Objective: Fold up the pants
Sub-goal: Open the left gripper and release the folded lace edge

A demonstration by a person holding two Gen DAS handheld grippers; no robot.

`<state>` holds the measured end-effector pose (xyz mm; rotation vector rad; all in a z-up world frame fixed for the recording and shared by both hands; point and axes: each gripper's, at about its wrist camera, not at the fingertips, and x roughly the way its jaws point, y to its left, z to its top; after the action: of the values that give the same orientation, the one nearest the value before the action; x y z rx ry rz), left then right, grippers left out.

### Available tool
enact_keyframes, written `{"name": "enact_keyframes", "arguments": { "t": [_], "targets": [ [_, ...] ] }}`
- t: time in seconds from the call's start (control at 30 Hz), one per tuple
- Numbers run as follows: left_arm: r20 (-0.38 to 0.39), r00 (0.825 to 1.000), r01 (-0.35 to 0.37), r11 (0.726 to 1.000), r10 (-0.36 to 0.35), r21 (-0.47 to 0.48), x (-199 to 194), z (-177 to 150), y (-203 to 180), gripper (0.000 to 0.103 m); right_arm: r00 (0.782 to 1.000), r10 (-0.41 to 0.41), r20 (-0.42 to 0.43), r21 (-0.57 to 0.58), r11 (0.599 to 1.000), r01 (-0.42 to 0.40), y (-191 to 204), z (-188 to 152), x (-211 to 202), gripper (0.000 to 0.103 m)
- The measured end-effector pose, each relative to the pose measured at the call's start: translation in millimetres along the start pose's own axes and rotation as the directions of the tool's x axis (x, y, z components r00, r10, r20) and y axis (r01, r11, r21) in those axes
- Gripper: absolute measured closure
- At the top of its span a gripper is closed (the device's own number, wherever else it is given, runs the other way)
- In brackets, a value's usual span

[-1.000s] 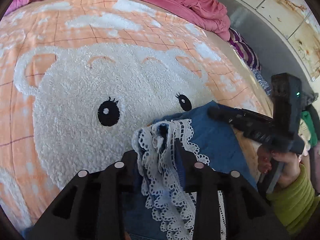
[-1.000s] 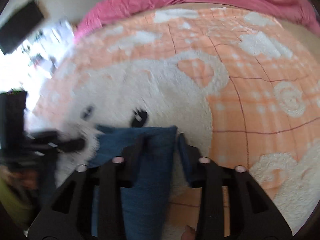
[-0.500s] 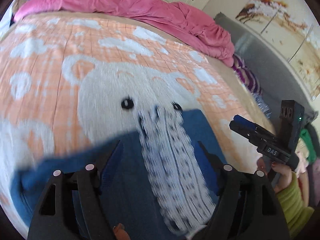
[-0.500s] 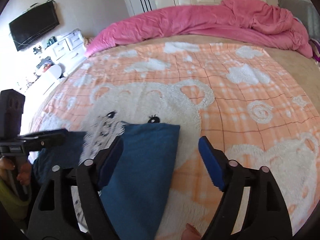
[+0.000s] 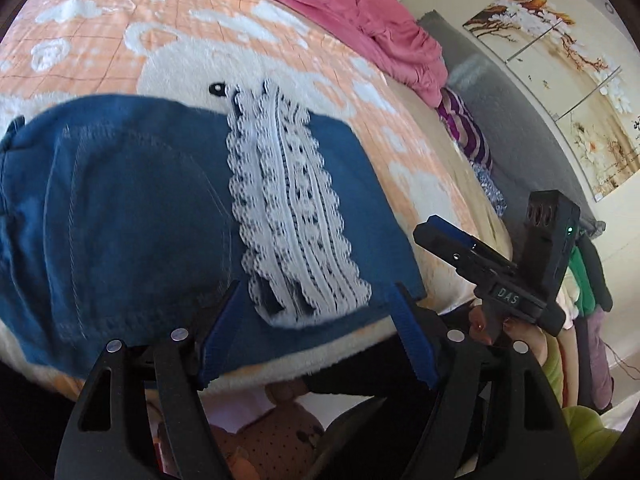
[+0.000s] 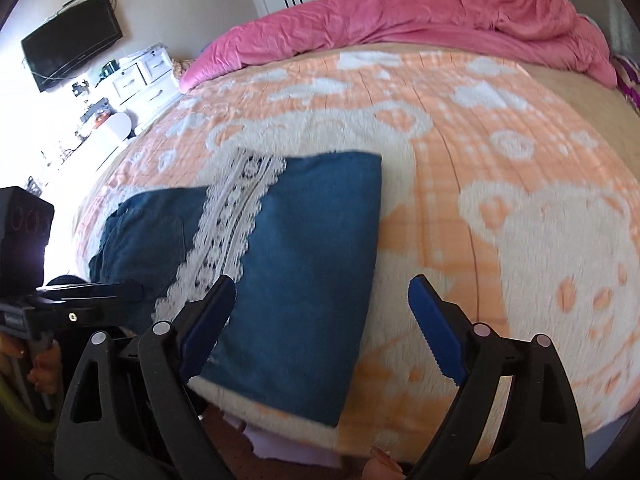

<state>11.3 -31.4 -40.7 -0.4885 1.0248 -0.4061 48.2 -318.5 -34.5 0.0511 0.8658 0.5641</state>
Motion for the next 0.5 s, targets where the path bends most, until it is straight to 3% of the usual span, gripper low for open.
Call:
{"name": "enact_keyframes", "arguments": {
  "t": [0.33, 0.5],
  "targets": [
    [-0.048, 0.99, -0.132, 0.991, 0.133, 0.027, 33, -8, -6, 0.031, 0.997, -0.036, -0.061, -0.022, 0.999, 0.035, 1, -21, 10, 0.02],
    [-0.034, 0.983, -0.177, 0.984, 0.178, 0.037, 41, -3, -11, 0.033, 0.997, -0.037, -0.064, -0.022, 0.999, 0.035, -1, -21, 14, 0.02]
  ]
}}
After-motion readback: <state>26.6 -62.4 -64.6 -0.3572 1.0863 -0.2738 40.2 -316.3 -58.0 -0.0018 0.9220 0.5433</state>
